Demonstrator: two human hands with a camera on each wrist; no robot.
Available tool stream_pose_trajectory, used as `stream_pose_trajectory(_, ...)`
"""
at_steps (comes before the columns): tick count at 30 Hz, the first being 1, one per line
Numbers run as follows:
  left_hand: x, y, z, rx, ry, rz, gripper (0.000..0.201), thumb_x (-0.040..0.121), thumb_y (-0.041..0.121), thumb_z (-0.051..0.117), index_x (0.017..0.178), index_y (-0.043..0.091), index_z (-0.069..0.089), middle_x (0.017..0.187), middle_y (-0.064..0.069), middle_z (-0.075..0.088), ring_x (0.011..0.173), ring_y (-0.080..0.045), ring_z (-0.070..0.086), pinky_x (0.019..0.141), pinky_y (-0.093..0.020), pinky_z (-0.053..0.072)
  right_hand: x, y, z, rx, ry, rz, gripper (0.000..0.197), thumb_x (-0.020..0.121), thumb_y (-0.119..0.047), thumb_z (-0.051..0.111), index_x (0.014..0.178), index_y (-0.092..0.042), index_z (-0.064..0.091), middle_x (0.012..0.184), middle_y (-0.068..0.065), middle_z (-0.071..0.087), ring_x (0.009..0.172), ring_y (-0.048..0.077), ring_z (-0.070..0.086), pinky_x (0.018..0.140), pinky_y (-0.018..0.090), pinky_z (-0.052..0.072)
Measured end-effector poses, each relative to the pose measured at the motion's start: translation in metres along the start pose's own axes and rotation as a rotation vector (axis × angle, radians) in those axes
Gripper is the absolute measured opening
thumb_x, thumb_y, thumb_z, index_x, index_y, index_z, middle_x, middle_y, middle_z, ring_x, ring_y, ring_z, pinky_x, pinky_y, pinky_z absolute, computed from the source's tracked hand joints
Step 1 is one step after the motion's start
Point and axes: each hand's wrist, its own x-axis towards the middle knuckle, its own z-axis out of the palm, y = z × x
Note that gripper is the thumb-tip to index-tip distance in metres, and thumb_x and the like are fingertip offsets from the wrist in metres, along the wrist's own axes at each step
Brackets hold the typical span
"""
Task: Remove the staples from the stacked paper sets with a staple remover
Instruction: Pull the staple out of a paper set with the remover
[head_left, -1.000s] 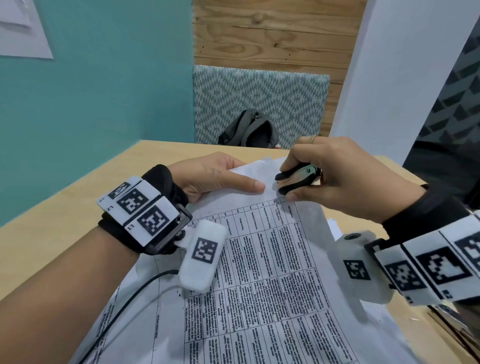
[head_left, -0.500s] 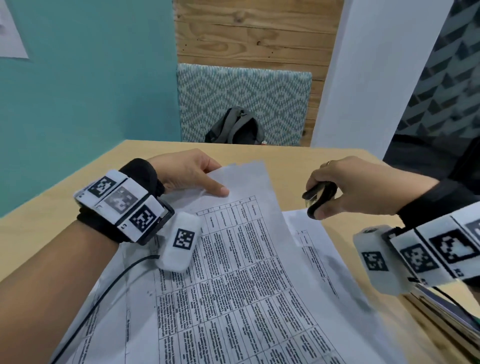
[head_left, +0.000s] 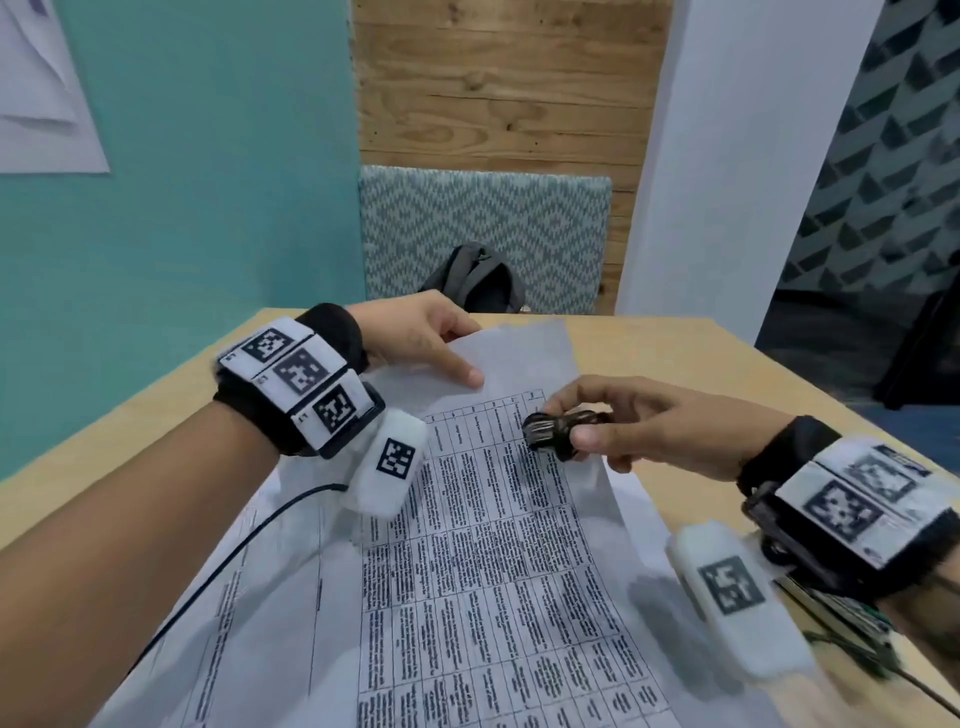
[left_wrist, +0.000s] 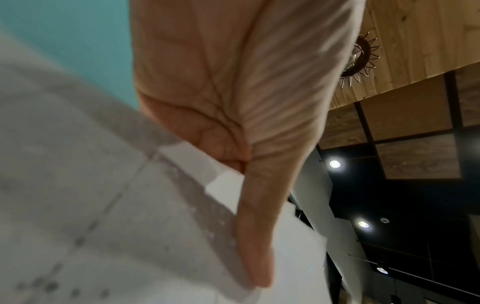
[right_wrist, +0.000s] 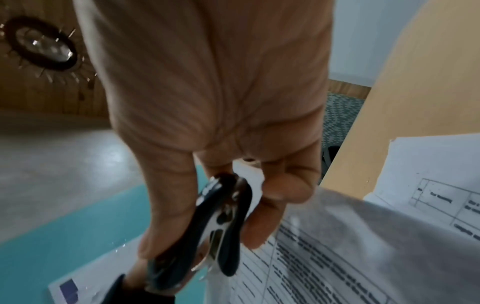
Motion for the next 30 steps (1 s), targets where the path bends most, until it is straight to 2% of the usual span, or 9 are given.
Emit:
stream_pose_trajectory(5,-0.006,0.018,0.007,0.001,-0.004,0.031,0.034,0.077,-0.007,0.067,0.105,0.011,0.059,0.085,-0.006,0.068,0.069,-0.011,0.065,0.062,-0.02,0.054,0.007,-0.009,0.01,-0.036,0.105,-0.017,0.041,0.072,-0.027,0.065,0.107,-0.007,0.062,0.065,-0.015,0.058,0.055,0.001,0.05,0.047,0.012,0.036)
stream_pose_trajectory(7,-0.018,0.015,-0.001,0.046,0.084,-0.015,0.048,0.067,0.014,0.08,0.109,0.017,0.057,0.092,-0.008,0.067,0.08,-0.016,0.063,0.074,-0.024,0.052,0.003,-0.009,0.008,-0.001,0.135,-0.038,0.038,0.072,-0.028,0.065,0.104,-0.007,0.064,0.062,-0.013,0.056,0.054,0.002,0.049,0.047,0.013,0.036)
stream_pose_trajectory(9,-0.039,0.002,-0.012,0.053,0.216,-0.091,0.08,0.035,0.054,0.087,0.104,0.024,0.059,0.097,-0.006,0.068,0.085,-0.016,0.063,0.083,-0.029,0.047,-0.001,-0.01,0.007,0.048,0.151,-0.078,0.039,0.07,-0.033,0.07,0.101,-0.009,0.066,0.063,-0.012,0.057,0.053,0.002,0.049,0.049,0.014,0.037)
stream_pose_trajectory(11,-0.06,-0.02,-0.016,-0.028,0.34,-0.196,0.099,0.012,0.073,0.078,0.098,0.027,0.06,0.094,0.0,0.07,0.084,-0.014,0.064,0.079,-0.028,0.049,-0.004,-0.011,0.004,0.077,0.161,-0.14,0.06,0.058,-0.05,0.081,0.1,-0.011,0.066,0.065,-0.013,0.06,0.054,0.002,0.05,0.049,0.013,0.038)
stream_pose_trajectory(13,-0.079,-0.039,-0.008,-0.134,0.333,-0.259,0.099,0.012,0.075,0.076,0.098,0.027,0.062,0.089,0.008,0.072,0.086,-0.014,0.066,0.07,-0.028,0.052,-0.007,-0.013,0.003,0.115,0.175,-0.186,0.078,0.045,-0.062,0.082,0.101,-0.011,0.065,0.069,-0.012,0.064,0.053,0.001,0.05,0.048,0.011,0.039)
stream_pose_trajectory(19,-0.092,-0.066,0.028,-0.728,0.423,-0.202,0.113,0.015,0.042,0.095,0.114,0.003,0.057,0.103,-0.016,0.07,0.08,-0.025,0.071,0.06,-0.035,0.058,-0.011,-0.01,0.004,0.227,0.26,-0.229,0.083,0.033,-0.058,0.087,0.098,-0.011,0.065,0.072,-0.008,0.066,0.054,0.0,0.051,0.044,0.011,0.04)
stream_pose_trajectory(23,-0.096,-0.061,0.046,-0.782,0.438,-0.201,0.097,0.014,0.036,0.095,0.103,0.011,0.064,0.099,-0.01,0.072,0.079,-0.025,0.07,0.059,-0.035,0.058,-0.014,-0.008,0.003,0.296,0.325,-0.244,0.081,0.031,-0.055,0.089,0.095,-0.012,0.068,0.079,-0.001,0.065,0.055,0.002,0.052,0.044,0.012,0.041)
stream_pose_trajectory(27,-0.09,-0.042,0.055,-0.718,0.561,-0.086,0.053,0.071,0.004,0.073,0.121,0.004,0.056,0.112,-0.013,0.067,0.092,-0.023,0.067,0.065,-0.026,0.058,-0.013,-0.012,0.009,0.228,0.323,-0.215,0.085,0.028,-0.058,0.088,0.096,-0.011,0.066,0.077,-0.005,0.066,0.055,0.001,0.054,0.043,0.011,0.039)
stream_pose_trajectory(30,-0.09,-0.039,0.035,-0.7,0.615,-0.121,0.037,0.082,-0.007,0.057,0.119,-0.001,0.057,0.111,-0.015,0.066,0.092,-0.024,0.066,0.071,-0.027,0.058,-0.016,-0.019,0.01,0.159,0.332,-0.186,0.082,0.03,-0.064,0.084,0.094,-0.017,0.066,0.079,-0.011,0.07,0.059,0.001,0.058,0.045,0.011,0.039)
